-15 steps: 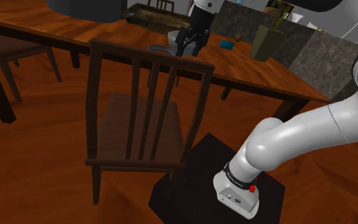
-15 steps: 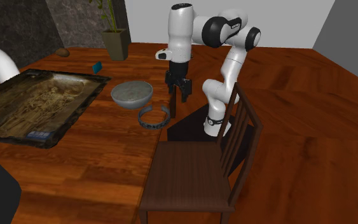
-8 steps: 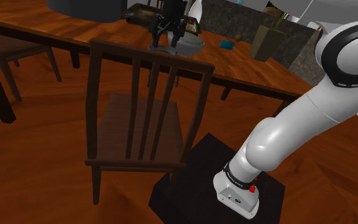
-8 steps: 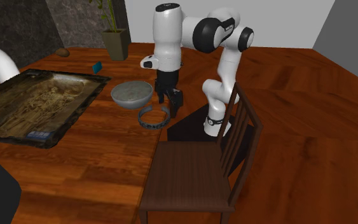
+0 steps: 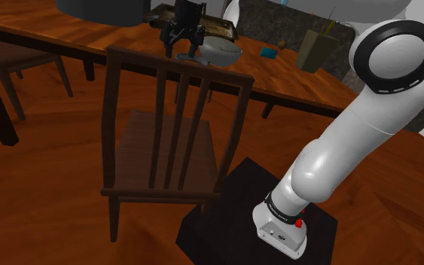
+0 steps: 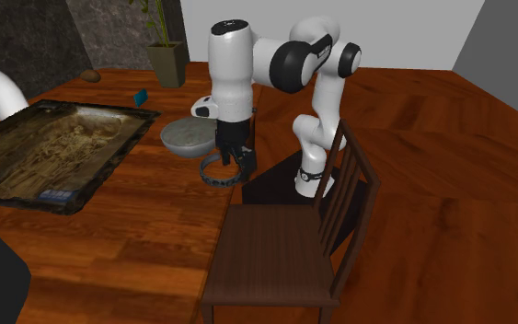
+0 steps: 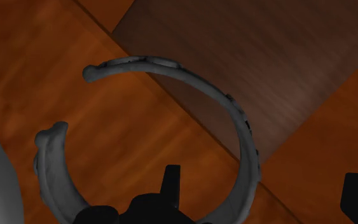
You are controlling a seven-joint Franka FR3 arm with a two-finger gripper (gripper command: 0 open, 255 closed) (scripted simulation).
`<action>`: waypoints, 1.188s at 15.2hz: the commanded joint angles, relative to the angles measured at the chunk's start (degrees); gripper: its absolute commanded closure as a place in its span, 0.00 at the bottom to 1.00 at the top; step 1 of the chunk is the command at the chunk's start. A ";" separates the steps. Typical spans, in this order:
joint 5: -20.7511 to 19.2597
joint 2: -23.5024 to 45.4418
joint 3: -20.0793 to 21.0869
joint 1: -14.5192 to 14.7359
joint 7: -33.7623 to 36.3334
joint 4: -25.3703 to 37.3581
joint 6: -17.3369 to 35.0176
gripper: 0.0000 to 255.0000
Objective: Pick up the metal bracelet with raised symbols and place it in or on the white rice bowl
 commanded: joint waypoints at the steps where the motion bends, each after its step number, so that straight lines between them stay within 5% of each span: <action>1: 0.04 -0.31 -0.02 -0.01 -0.06 -2.06 1.77 0.00; 10: 0.05 -0.46 -0.02 -0.01 -0.08 -3.44 3.00 0.00; 11: 0.05 -0.46 -0.02 -0.01 -0.08 -3.44 3.00 1.00; 18: 0.05 -0.46 -0.03 -0.02 -0.10 -3.46 3.02 1.00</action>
